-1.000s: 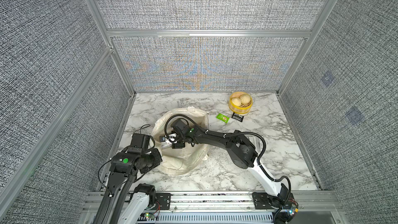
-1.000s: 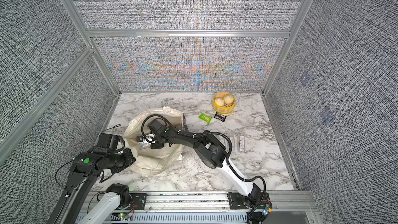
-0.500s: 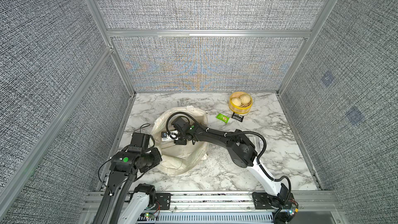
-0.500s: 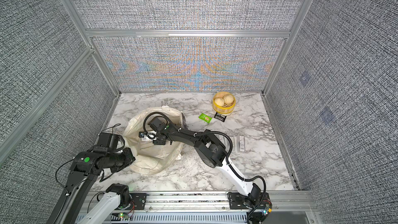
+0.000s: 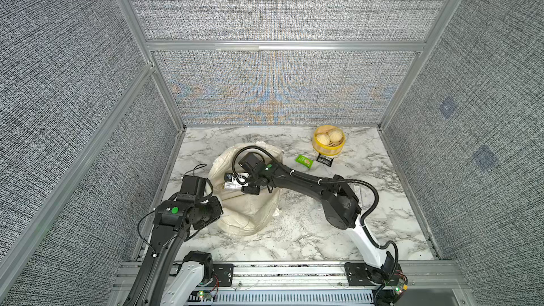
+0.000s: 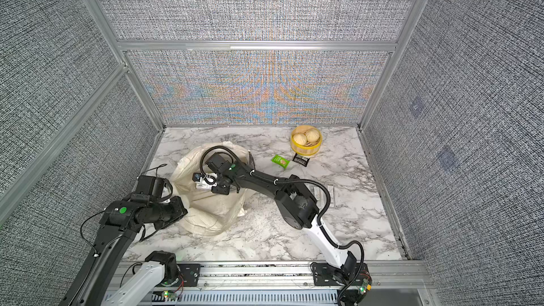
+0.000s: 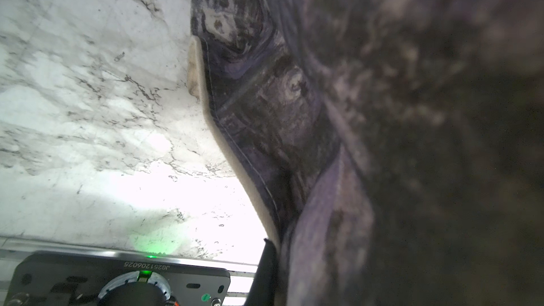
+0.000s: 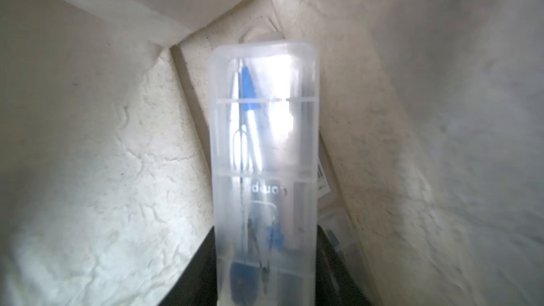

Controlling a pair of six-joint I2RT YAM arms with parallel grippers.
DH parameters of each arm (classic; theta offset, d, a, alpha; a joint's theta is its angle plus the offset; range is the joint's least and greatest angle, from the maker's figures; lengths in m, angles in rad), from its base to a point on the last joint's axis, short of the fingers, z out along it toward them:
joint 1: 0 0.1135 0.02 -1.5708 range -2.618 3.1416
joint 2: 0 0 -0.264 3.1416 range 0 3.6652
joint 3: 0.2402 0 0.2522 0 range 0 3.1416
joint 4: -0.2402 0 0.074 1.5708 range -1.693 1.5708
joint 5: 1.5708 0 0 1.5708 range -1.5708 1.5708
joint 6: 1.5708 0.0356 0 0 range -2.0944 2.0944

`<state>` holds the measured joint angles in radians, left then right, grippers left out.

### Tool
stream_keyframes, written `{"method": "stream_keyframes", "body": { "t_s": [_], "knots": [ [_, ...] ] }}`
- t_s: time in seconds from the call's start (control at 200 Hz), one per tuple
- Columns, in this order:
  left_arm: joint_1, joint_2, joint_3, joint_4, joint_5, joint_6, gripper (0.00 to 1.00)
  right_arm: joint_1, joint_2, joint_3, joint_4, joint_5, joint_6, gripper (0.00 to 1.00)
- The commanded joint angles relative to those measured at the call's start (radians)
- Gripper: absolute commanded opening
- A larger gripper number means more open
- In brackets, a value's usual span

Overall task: Take out the compass set from the canvas bag
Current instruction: Pick up the compass set from the canvas bag.

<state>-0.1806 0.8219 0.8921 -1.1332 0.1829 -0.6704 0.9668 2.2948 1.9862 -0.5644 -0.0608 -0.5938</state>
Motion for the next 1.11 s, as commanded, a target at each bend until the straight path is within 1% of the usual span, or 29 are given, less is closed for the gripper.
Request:
{"method": "stream_keyframes", "body": {
  "t_s": [0.0, 0.21, 0.36, 0.465, 0.7, 0.8, 0.915, 0.985, 1.055, 1.1],
  "knots": [
    [0.002, 0.026, 0.024, 0.106, -0.022, 0.004, 0.00, 0.001, -0.038, 0.008, -0.088, -0.011, 0.042, 0.37],
    [0.003, 0.060, 0.056, 0.158, -0.037, 0.023, 0.00, 0.011, -0.106, 0.024, -0.287, 0.040, 0.090, 0.36],
    [0.003, 0.066, 0.058, 0.191, -0.050, 0.029, 0.00, 0.023, -0.194, -0.042, -0.356, 0.056, 0.127, 0.37],
    [0.004, 0.071, 0.045, 0.215, -0.038, 0.029, 0.00, 0.030, -0.240, -0.036, -0.391, 0.032, 0.151, 0.37],
    [0.005, 0.068, 0.032, 0.251, -0.030, 0.026, 0.00, 0.041, -0.327, 0.012, -0.463, -0.029, 0.160, 0.36],
    [0.004, 0.063, 0.028, 0.264, -0.033, 0.026, 0.00, 0.050, -0.390, 0.002, -0.477, -0.047, 0.186, 0.37],
    [0.005, 0.071, 0.028, 0.277, -0.022, 0.035, 0.00, 0.079, -0.479, 0.020, -0.517, -0.061, 0.284, 0.36],
    [0.006, 0.072, 0.026, 0.277, -0.020, 0.044, 0.00, 0.098, -0.556, -0.001, -0.539, -0.042, 0.364, 0.36],
    [0.007, 0.067, 0.016, 0.284, -0.006, 0.045, 0.00, 0.107, -0.637, -0.027, -0.589, -0.005, 0.473, 0.36],
    [0.009, 0.065, 0.008, 0.292, 0.011, 0.047, 0.00, 0.108, -0.694, -0.056, -0.637, 0.020, 0.569, 0.36]
  ]
}}
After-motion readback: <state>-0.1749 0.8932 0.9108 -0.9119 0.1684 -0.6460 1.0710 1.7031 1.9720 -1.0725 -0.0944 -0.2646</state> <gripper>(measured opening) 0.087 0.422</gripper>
